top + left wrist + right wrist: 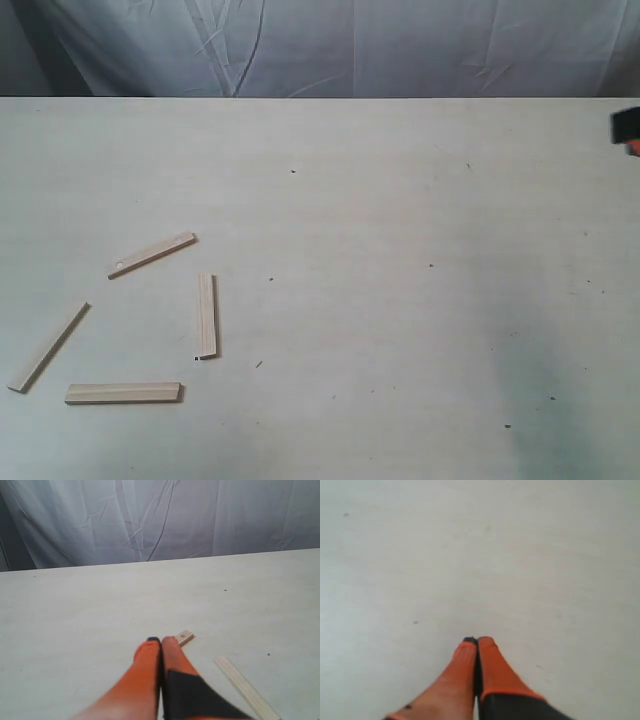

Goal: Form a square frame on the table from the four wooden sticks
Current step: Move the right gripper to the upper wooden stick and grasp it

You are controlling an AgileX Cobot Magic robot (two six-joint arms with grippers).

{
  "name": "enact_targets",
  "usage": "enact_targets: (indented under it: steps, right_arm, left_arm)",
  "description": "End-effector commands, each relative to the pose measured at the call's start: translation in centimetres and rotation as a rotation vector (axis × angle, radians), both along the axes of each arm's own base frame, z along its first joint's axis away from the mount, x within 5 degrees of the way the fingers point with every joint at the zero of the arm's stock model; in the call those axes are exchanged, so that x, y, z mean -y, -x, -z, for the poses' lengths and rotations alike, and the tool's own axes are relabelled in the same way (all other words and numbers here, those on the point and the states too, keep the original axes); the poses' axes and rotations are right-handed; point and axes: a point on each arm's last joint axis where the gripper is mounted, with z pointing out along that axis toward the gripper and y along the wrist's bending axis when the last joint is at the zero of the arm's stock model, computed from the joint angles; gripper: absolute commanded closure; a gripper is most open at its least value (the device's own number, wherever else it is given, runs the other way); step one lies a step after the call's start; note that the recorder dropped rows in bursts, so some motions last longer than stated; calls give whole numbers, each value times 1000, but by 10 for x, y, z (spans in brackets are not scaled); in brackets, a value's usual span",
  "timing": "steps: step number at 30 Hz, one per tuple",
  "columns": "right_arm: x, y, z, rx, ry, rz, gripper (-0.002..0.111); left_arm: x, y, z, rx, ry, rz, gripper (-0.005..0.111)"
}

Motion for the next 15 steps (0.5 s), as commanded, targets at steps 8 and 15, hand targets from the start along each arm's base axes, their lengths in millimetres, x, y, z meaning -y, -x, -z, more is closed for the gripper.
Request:
enact_targets:
  steps: [8,15]
  right_arm:
    - [-203,-135,40,-86,-2,-878,103]
    - [-307,-147,80,29,257,-1170,71]
  left_arm:
    - [0,0,0,7,0,-5,107]
    - [0,0,0,7,0,-5,107]
